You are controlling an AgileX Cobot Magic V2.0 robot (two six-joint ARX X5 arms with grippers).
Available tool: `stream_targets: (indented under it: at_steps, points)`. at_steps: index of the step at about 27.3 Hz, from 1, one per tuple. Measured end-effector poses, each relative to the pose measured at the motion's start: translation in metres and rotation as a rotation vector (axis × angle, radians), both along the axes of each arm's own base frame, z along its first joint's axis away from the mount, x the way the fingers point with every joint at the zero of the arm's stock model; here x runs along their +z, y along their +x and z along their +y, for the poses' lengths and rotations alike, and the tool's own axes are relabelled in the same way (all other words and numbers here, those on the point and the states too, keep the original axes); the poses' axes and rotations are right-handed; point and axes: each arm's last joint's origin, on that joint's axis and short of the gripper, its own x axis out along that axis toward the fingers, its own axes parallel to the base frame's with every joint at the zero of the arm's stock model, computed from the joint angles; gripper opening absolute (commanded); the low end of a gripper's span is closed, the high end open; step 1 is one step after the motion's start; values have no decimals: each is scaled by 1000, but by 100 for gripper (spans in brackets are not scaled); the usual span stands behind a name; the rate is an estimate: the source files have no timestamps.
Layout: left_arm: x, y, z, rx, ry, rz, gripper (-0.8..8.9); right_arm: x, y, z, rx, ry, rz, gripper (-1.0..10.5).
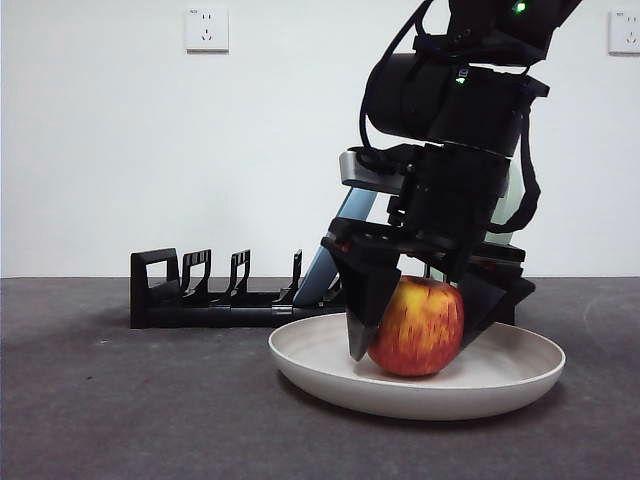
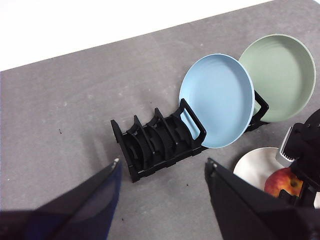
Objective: Take the yellow plate from the plate rack,put the plate on the table,take the apple from the table,put the apple in the plate
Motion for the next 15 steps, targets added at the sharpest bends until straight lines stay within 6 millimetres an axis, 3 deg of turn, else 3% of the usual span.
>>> stream_targets:
  at_steps: [5, 15]
  points:
    - [0, 0, 0, 0, 0, 0, 279, 9, -2, -1, -1, 14, -18, 503]
    - [0, 0, 0, -6, -4, -1, 279, 89, -26, -19, -4, 170, -239, 501]
